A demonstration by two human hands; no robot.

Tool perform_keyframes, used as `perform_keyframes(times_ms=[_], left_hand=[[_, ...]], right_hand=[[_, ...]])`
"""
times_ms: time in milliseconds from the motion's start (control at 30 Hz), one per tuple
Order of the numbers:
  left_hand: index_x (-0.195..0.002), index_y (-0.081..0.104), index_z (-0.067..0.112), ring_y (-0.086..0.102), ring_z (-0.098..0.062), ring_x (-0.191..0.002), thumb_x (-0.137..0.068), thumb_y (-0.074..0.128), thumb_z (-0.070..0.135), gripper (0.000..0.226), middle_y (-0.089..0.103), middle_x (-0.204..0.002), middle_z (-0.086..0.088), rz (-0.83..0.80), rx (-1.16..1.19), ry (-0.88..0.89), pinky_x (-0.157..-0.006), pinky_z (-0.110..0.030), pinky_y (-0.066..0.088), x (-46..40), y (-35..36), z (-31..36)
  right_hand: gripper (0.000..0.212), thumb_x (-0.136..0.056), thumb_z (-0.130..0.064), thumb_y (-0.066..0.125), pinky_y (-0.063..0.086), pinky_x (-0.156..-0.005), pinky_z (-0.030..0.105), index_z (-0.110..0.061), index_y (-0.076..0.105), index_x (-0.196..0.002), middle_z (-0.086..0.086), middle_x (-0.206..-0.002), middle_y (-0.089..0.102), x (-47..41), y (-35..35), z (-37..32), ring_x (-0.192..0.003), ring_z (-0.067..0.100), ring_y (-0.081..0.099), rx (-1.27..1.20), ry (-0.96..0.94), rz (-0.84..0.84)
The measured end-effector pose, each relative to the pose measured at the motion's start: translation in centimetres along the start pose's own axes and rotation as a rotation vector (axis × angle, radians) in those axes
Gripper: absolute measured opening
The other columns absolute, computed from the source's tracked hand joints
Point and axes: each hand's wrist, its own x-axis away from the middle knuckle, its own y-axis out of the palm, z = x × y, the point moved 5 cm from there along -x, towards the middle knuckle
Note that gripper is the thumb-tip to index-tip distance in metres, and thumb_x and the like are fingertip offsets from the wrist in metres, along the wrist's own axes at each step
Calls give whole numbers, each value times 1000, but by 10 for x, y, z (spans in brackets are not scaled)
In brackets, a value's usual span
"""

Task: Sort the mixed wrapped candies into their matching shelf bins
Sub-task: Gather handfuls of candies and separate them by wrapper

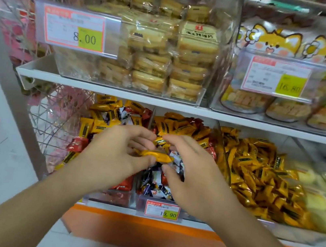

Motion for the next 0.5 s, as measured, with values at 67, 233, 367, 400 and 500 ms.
perform_keyframes(times_ms=[67, 233, 367, 400, 500], left_hand=[[-116, 69, 32, 70, -4, -93, -82, 85, 24, 38, 72, -99, 12, 4, 80, -8, -91, -29, 58, -1, 13, 7], [-119, 63, 39, 69, -2, -101, -84, 80, 37, 39, 66, -115, 16, 3, 157, -2, -93, -29, 56, -3, 34, 19], [-115, 62, 40, 64, 8, -100, -93, 71, 39, 23, 67, -110, 21, 48, 43, 12, -90, -25, 53, -6, 29, 16], [-113, 62, 40, 63, 10, -100, -94, 69, 39, 21, 67, -107, 22, 65, -14, 15, -89, -23, 52, -7, 26, 14], [-114, 61, 39, 61, 12, -99, -96, 67, 37, 19, 67, -103, 23, 80, -130, 1, -87, -20, 50, -7, 18, 7]], right_hand=[[33, -101, -32, 61, 52, -95, 36, -31, 58, -134, -15, -125, 59, 7, -4, 4, -116, 10, 56, 75, -16, 14], [22, -102, -36, 60, 57, -81, 40, -31, 64, -124, -12, -111, 64, 27, -33, 34, -99, 12, 61, 117, 119, 120], [21, -96, -32, 69, 54, -71, 38, -20, 66, -113, -2, -102, 66, 40, -73, 75, -93, 24, 63, 258, 393, 399], [27, -94, -31, 72, 53, -73, 38, -15, 67, -115, 3, -104, 68, 42, -78, 83, -96, 29, 64, 312, 455, 426], [41, -92, -35, 74, 51, -78, 39, -7, 67, -121, 11, -109, 68, 40, -77, 91, -102, 36, 64, 359, 524, 367]])
